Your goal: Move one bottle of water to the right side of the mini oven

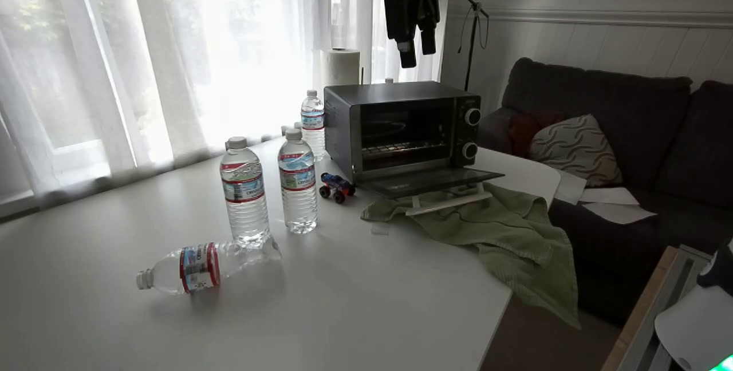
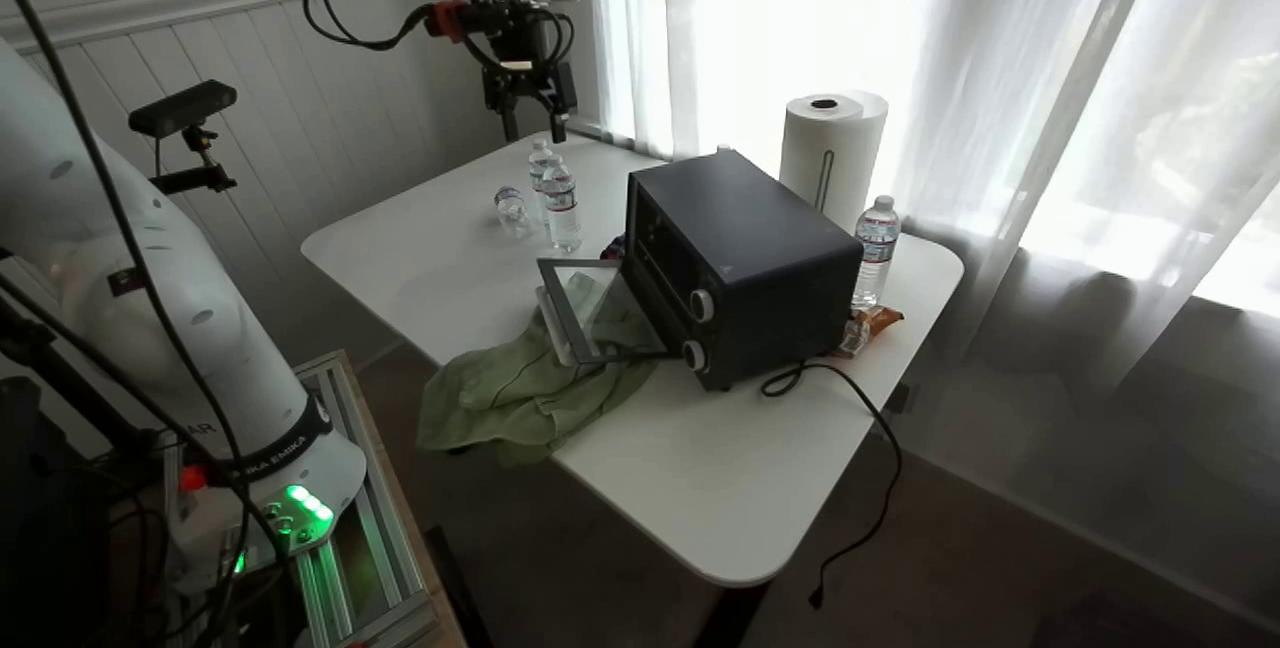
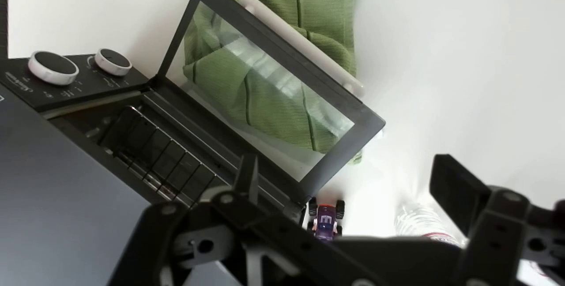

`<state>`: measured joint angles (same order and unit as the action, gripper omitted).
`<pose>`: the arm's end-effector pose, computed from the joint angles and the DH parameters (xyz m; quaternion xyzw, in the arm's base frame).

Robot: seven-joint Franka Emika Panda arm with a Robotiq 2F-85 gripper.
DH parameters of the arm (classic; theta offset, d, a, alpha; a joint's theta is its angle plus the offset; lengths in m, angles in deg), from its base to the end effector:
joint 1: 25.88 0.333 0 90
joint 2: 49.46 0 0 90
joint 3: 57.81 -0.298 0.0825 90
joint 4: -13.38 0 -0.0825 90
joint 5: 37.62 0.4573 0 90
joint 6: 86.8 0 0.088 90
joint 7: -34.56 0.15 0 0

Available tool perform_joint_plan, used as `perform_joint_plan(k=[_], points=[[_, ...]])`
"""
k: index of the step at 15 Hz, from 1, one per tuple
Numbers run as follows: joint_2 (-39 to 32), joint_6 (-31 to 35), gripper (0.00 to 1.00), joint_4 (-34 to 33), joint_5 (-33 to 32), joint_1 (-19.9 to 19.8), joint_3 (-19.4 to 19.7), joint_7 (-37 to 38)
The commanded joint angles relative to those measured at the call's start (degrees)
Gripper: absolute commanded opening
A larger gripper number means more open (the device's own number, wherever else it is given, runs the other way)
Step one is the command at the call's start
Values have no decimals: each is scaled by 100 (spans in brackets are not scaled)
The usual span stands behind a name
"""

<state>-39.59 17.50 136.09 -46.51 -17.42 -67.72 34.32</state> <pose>0.5271 0.1549 0.3784 0.9763 0.1827 -0.0611 0.0989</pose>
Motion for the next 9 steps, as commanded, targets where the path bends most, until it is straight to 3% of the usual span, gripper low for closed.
perform_joint_plan(k=[1, 9], points=[[-358, -133, 100, -479, -97, 86, -102, 13], [-1006, 48, 100, -1100, 50, 291, -279, -96]])
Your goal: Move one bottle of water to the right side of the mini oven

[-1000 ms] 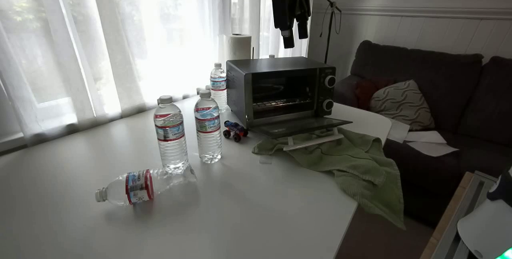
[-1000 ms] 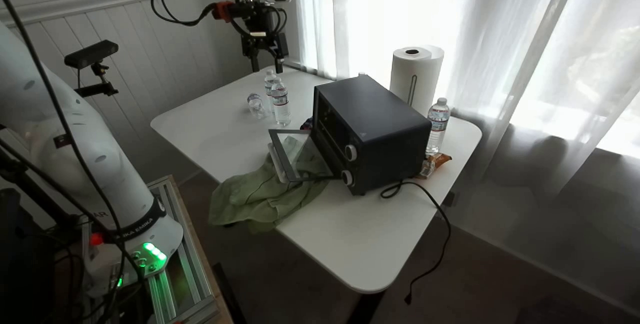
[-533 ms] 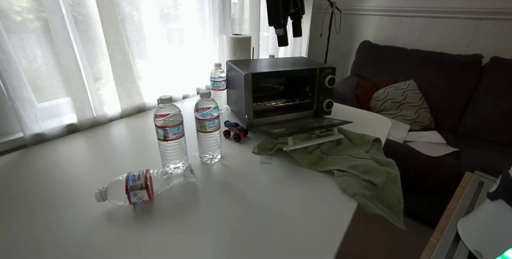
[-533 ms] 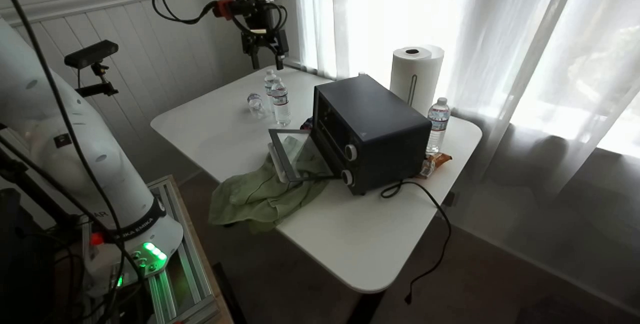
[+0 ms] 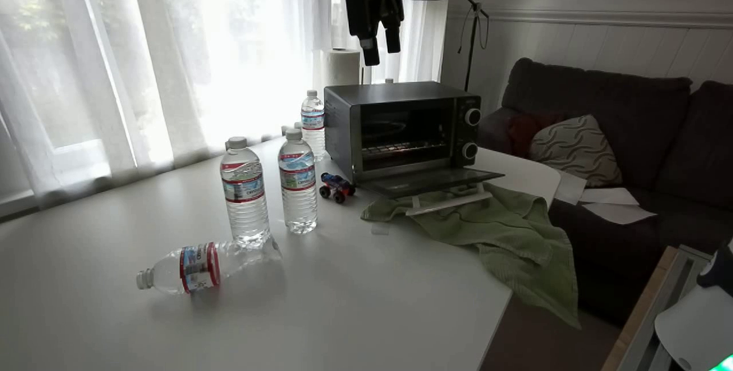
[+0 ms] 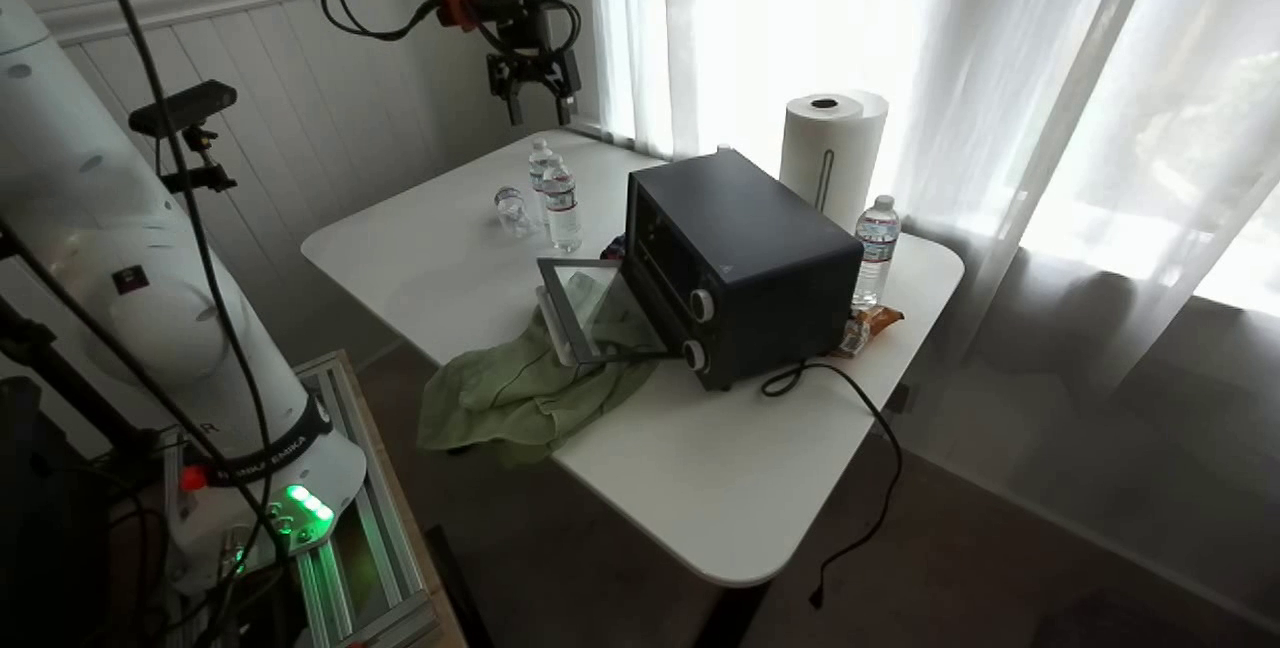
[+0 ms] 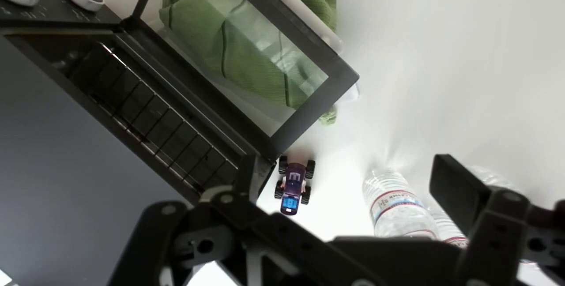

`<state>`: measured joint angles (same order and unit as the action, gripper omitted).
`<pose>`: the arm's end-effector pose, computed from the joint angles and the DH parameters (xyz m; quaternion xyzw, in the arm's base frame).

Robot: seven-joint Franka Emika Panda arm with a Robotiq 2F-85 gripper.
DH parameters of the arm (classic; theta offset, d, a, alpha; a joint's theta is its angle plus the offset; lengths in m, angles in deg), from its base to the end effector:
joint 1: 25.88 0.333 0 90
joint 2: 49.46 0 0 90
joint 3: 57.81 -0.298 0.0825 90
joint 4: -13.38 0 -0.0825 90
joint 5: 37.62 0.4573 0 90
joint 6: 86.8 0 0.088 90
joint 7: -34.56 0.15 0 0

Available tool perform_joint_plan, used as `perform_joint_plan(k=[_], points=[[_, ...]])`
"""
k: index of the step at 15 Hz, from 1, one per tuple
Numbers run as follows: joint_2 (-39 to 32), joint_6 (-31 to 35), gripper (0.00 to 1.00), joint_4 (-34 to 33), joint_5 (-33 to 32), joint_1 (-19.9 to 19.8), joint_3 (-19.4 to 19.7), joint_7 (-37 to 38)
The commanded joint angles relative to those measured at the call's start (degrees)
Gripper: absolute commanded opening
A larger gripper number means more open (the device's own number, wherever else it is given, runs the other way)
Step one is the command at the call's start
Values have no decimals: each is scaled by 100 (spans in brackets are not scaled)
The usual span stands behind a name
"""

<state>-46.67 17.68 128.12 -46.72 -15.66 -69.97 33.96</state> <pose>0.5540 0.2074 0.3811 0.9695 0.2220 -0.0492 0.0914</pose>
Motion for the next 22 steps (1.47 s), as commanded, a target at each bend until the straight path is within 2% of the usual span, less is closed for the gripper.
perform_joint_plan(k=[1, 4, 7, 14, 22], points=[[-382, 71, 100, -342, 65, 164, -91, 11], [-600, 377, 100, -336, 78, 310, -197, 156], [-807, 1003, 100, -229, 3, 426, -255, 362], [-1142, 2320, 100, 52, 36, 421, -123, 675], [-1465, 2853, 100, -4, 54, 440, -60, 517]])
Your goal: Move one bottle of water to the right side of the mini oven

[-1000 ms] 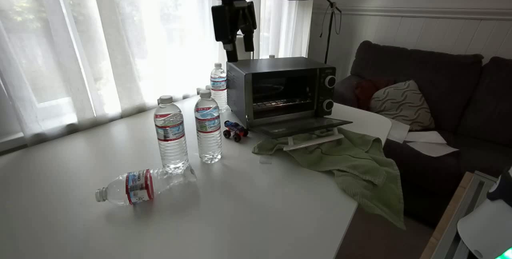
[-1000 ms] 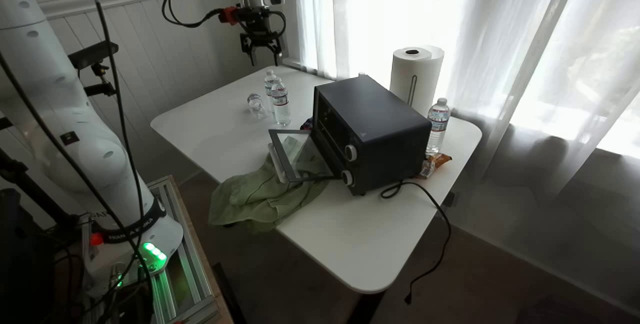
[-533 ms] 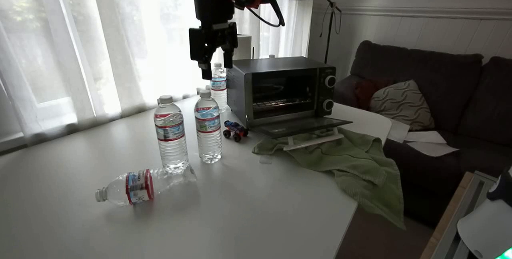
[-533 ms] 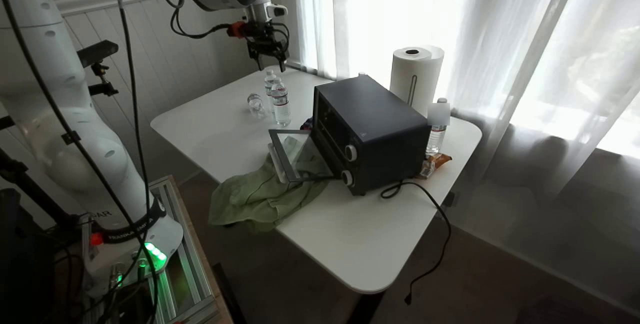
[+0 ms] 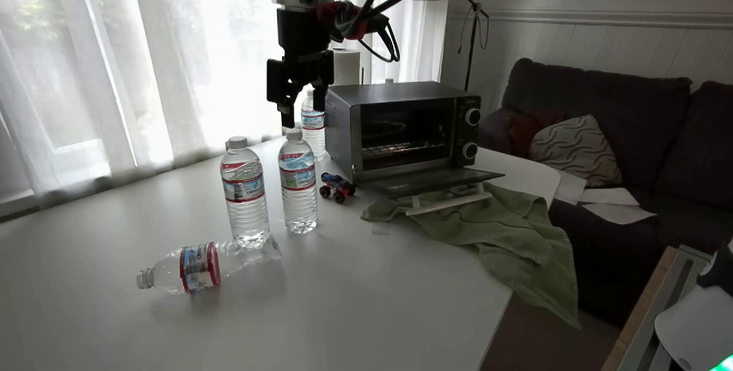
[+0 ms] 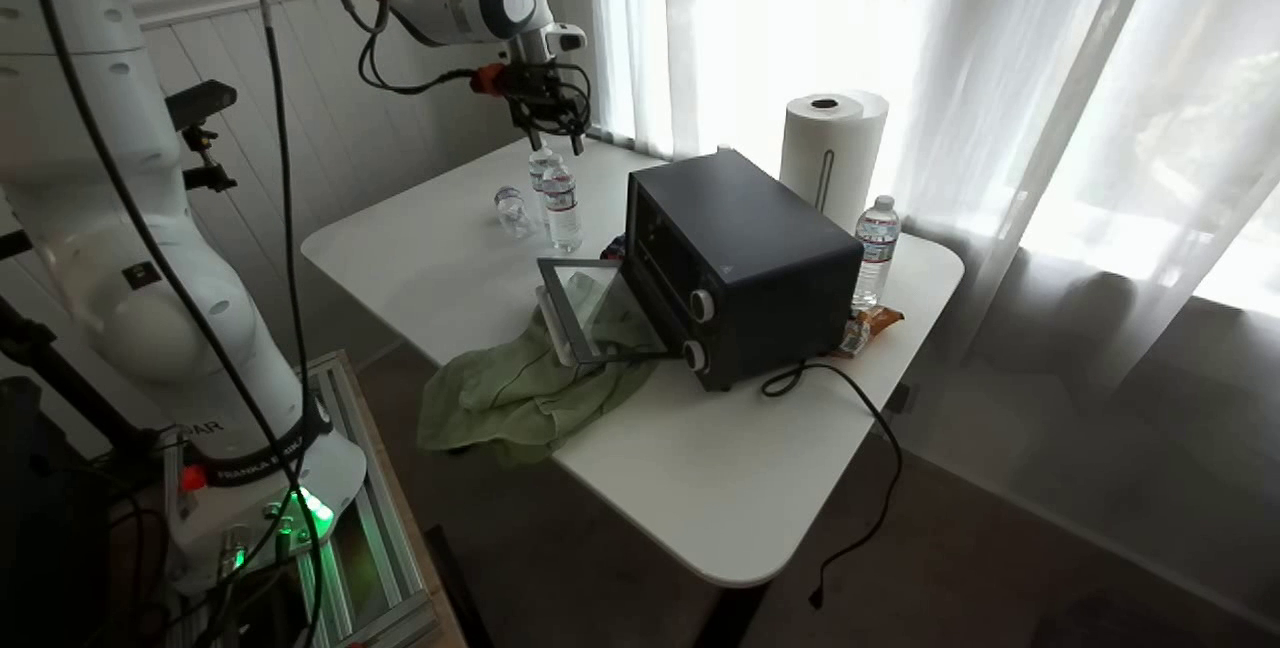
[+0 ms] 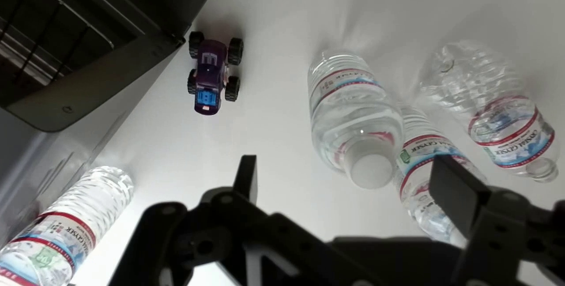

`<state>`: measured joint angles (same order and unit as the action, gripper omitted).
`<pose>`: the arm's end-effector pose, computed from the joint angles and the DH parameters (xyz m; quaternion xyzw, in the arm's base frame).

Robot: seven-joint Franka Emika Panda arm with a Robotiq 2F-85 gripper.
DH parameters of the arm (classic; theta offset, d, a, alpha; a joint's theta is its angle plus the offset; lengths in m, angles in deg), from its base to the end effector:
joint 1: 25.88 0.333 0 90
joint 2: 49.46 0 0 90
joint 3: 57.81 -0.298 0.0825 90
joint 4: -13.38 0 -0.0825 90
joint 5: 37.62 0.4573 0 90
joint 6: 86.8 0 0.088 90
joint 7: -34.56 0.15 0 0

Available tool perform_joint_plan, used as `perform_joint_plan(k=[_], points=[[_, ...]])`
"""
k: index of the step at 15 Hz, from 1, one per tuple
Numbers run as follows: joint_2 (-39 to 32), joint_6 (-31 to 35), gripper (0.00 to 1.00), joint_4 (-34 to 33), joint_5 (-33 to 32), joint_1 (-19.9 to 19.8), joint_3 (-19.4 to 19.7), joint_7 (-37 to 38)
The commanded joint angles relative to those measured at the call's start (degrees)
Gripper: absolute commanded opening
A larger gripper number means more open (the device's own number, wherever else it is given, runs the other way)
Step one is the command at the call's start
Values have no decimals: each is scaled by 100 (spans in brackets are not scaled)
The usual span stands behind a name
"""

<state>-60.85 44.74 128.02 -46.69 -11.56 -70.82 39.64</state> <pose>0.5909 0.2958 0.2692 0.9692 0.2376 0.0604 0.0238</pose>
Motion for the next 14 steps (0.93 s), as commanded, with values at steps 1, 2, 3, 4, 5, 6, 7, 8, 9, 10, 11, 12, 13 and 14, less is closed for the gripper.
perform_joint_plan(k=[1, 2, 3, 4, 5, 6, 7, 8, 9, 10, 11, 12, 13, 14], points=[[-65, 149, 99, 5, 104, 21, 14, -99], [-79, 117, 88, -1, 113, 24, 14, -106], [-86, 92, 83, -6, 138, 22, 5, -137], [-89, 81, 79, -12, 130, 27, 4, -146], [-92, 92, 65, -16, 118, 30, 5, -154], [-99, 75, 62, -32, 102, 36, 6, -164], [-105, 77, 59, -42, 105, 36, 3, -182], [-119, 67, 58, -61, 93, 39, 3, -200], [-129, 67, 57, -72, 106, 36, -1, -227], [-141, 67, 61, -91, 98, 37, -2, -247], [-148, 76, 61, -104, 86, 39, -1, -258], [-159, 72, 67, -124, 101, 37, -8, -295], [-174, 63, 71, -145, 106, 37, -13, -328], [-186, 69, 72, -160, 119, 34, -20, -369]])
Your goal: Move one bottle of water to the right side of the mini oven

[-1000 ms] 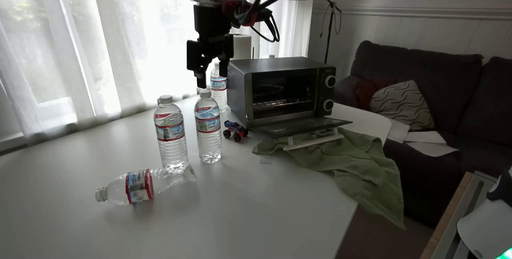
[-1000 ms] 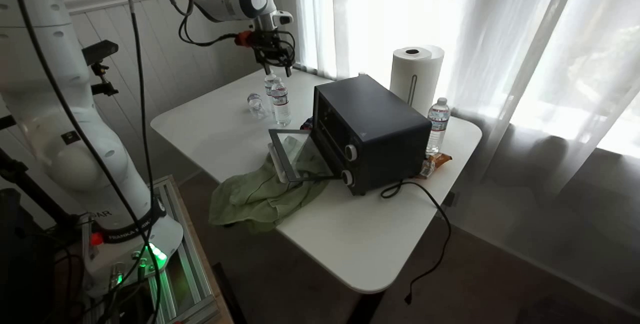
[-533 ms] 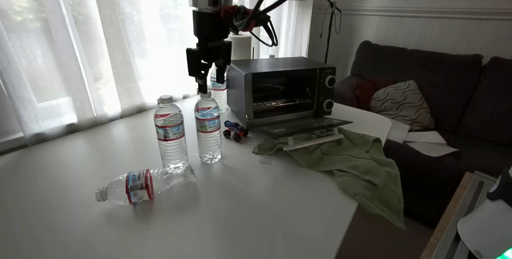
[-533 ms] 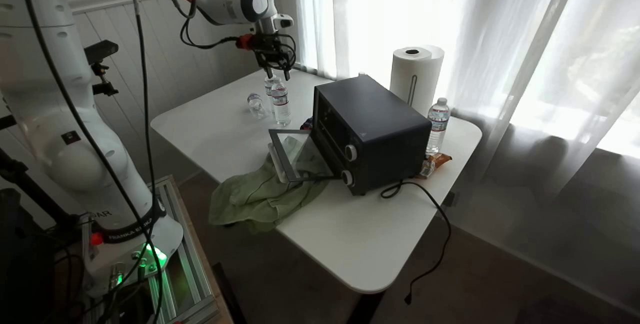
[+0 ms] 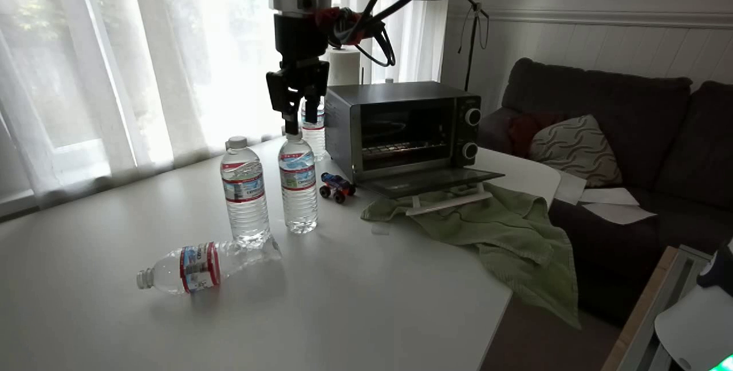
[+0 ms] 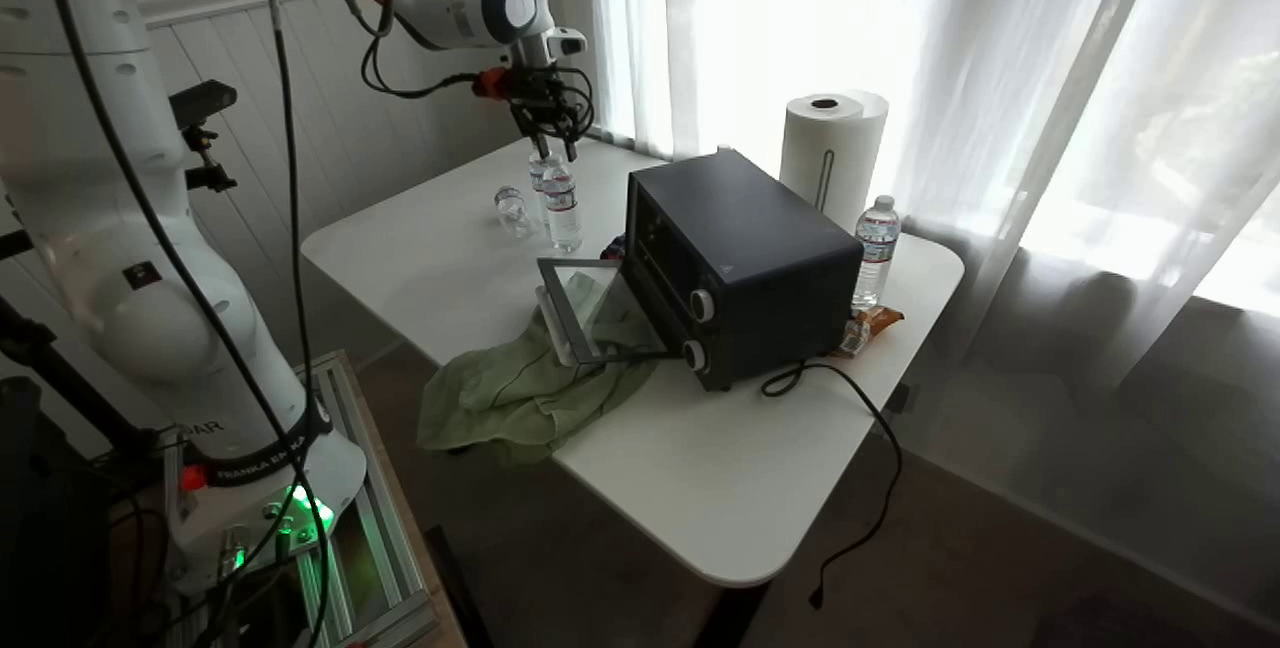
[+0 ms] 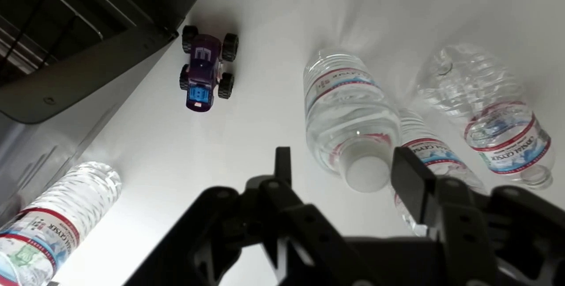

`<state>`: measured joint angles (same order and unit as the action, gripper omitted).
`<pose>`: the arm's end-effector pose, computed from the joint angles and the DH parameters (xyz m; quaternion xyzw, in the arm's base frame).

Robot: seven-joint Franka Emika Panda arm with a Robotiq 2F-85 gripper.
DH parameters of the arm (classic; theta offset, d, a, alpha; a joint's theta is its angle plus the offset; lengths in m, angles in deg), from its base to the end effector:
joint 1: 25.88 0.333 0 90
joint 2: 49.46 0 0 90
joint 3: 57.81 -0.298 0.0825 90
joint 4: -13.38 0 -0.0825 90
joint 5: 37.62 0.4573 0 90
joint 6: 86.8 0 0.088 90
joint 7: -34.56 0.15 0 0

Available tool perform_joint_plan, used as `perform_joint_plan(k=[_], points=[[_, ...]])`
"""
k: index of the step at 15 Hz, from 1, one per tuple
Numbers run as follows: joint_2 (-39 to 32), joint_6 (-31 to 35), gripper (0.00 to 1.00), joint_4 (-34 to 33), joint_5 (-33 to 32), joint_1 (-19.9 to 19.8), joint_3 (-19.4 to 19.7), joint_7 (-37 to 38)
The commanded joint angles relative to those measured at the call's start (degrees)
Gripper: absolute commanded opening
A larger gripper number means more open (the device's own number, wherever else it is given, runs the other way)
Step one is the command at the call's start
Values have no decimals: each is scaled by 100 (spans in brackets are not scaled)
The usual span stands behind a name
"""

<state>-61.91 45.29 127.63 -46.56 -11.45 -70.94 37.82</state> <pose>0.5917 0.2997 0.2618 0.9651 0.2543 0.0585 0.0213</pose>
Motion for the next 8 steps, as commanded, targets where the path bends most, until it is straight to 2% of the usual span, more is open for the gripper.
perform_joint_plan(k=[1, 3, 4, 6, 8], points=[[-94, 30, 78, -137, 134, 16, -18, -244], [-127, 65, 76, -172, 195, 3, -40, -371], [-146, 62, 80, -186, 212, 1, -43, -420], [-182, 46, 78, -215, 276, -8, -56, -523], [-226, 6, 81, -247, 387, -22, -79, -663]])
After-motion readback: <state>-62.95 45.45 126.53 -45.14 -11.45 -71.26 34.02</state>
